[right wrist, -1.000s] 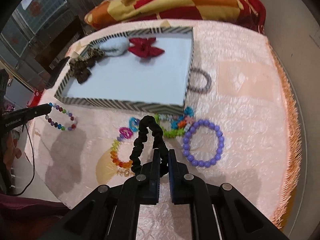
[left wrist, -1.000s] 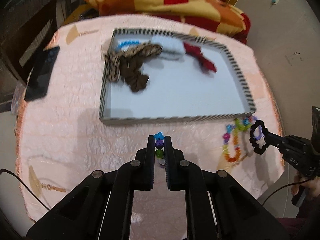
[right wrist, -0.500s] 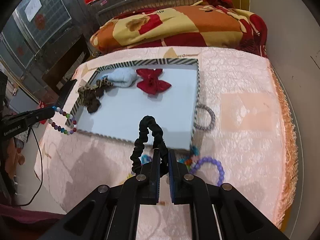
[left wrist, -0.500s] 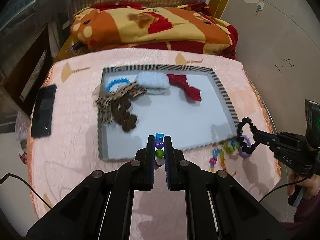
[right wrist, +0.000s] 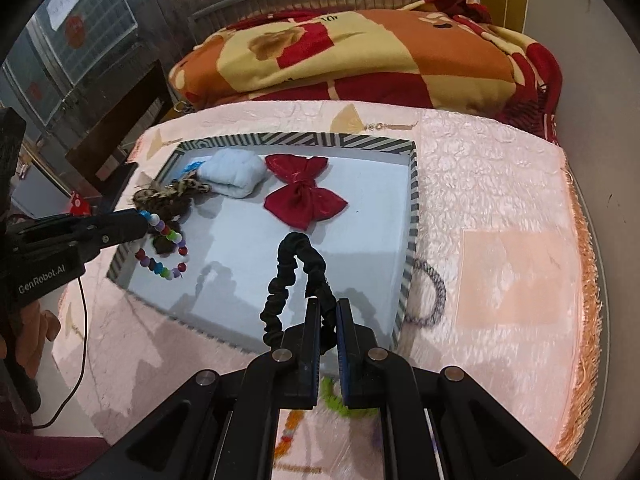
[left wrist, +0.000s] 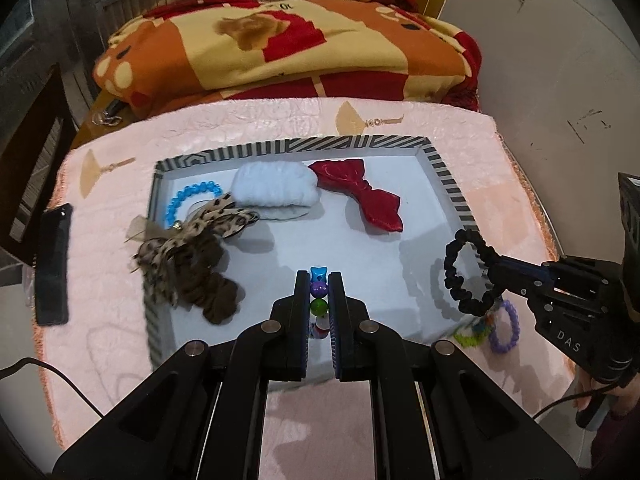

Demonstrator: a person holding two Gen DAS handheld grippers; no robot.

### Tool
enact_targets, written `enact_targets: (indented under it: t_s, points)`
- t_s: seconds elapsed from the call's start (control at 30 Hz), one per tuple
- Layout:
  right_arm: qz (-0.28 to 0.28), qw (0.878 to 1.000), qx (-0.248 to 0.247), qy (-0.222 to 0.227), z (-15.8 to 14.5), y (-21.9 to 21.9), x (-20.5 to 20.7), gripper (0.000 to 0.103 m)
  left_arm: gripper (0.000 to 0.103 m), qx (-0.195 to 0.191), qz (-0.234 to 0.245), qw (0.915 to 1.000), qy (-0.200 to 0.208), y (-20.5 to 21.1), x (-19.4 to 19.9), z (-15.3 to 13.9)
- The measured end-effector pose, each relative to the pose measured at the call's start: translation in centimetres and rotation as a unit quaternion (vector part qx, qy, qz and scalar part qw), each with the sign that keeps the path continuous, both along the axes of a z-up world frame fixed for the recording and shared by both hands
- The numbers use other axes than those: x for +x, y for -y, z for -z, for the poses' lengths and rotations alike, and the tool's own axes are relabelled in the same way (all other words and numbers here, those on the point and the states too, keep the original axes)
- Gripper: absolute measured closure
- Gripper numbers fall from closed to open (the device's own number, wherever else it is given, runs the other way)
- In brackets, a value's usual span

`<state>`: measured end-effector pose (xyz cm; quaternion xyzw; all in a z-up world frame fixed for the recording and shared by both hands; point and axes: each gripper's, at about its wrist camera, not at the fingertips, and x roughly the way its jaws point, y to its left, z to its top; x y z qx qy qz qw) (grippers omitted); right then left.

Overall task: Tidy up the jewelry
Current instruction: 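Lift and carry the scrunchie and bead bracelet over the tray with both grippers, then open both grippers to drop the scrunchie and bead bracelet into the tray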

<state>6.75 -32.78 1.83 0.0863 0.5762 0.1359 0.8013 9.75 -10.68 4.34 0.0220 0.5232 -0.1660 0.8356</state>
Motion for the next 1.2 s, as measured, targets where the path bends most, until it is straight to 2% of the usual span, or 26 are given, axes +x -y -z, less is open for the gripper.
enact_targets:
  t_s: [0.23,0.4,0.57,0.7,0.87,0.97,1.03,1.1,1.2]
  points:
    - [0.025,1.0,-0.011,-0.009,1.4,1.6,3.4,0.096,0.096,-0.002,-0.014,0.9998,-0.015,0.3,3.1,1.8]
    - [0.03,0.999,-0.017,-0.011,2.3,1.7,6.4,0.096,0.096,0.012,-0.049,0.9976,-0.046,-1.4,5.4,4.5]
    - [0.027,0.999,-0.025,-0.02,4.4,0.7,9.6,0.096,0.096,0.026,-0.072,0.9949,-0.065,-2.9,6.0,6.2]
    - [0.027,0.998,-0.032,-0.035,6.4,0.0,11.9,0.096,0.096,0.035,-0.075,0.9946,-0.064,-2.9,5.7,6.6]
    - [0.021,0.998,-0.049,-0.04,7.8,-0.6,13.1,0.096,0.096,0.05,-0.08,0.9938,-0.059,-2.5,5.6,6.7]
    - [0.018,0.996,-0.079,-0.031,8.0,-0.8,13.3,0.096,0.095,0.056,-0.085,0.9931,-0.058,-2.5,5.7,6.9]
    - [0.016,0.995,-0.096,-0.026,8.0,-0.8,13.3,0.094,0.09,0.057,-0.083,0.9932,-0.058,-2.6,5.7,6.9]
    - [0.017,0.996,-0.084,-0.019,7.6,-0.6,13.1,0.083,0.065,0.06,-0.087,0.9927,-0.057,-2.4,5.9,6.9]
    - [0.021,0.998,-0.061,-0.009,6.6,-0.3,12.6,0.07,0.056,0.045,-0.096,0.9926,-0.06,-2.5,6.0,6.9]
